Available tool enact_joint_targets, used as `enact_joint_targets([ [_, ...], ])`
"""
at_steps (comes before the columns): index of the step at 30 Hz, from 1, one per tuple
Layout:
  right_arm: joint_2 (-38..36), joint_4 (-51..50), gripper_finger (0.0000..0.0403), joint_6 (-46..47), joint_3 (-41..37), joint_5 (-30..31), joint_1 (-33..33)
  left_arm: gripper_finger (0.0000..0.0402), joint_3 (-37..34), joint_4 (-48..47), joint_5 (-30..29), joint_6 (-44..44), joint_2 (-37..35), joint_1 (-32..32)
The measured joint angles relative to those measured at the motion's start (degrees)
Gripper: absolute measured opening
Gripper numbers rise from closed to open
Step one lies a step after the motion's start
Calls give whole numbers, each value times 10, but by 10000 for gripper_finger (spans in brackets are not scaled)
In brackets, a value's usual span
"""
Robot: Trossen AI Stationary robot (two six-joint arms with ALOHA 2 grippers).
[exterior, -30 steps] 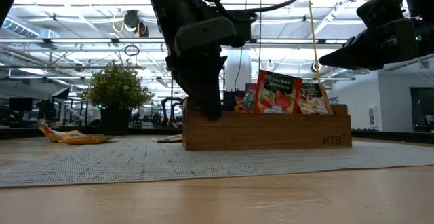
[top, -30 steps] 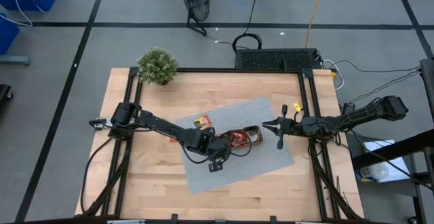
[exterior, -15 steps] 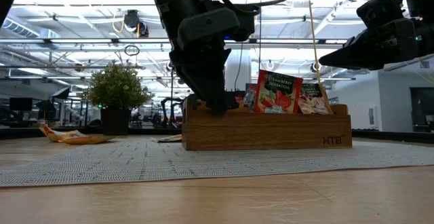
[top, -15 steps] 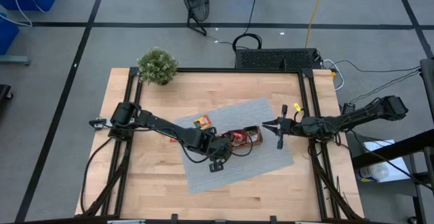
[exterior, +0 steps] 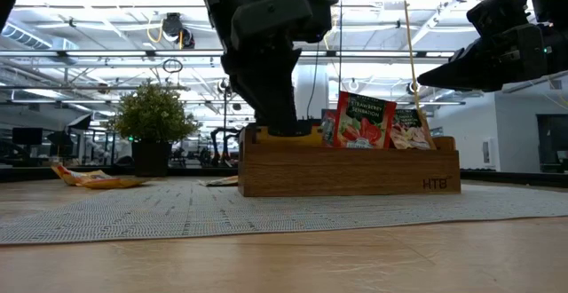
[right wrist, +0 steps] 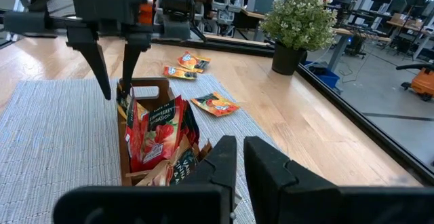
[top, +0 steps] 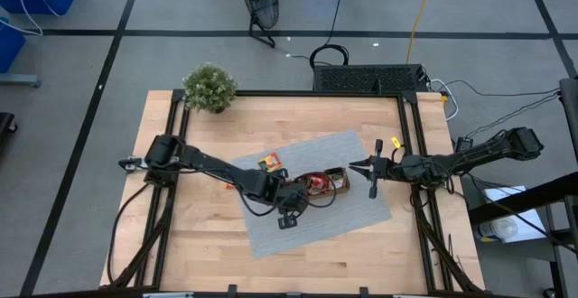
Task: Pick & Place Tea
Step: Put the yellow tea bag into the left section of the wooden organizer
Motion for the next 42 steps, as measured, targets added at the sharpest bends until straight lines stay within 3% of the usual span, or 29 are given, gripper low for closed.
enact_joint_targets([
  [7,0,0,18,0,0,0,0,9,0,-9,3,0,-9,2],
  [13,0,0,18,0,0,0,0,4,0,-14,3,0,-16,7],
  [22,0,0,18,0,0,0,0,37,0,-5,12,3,-20,8],
  [28,0,0,18,0,0,0,0,86,0,-1,24,19,-19,-6],
  [34,0,0,18,0,0,0,0,133,0,-7,-3,33,-19,-10],
  [42,0,0,18,0,0,0,0,144,0,-8,-18,29,-19,-3],
])
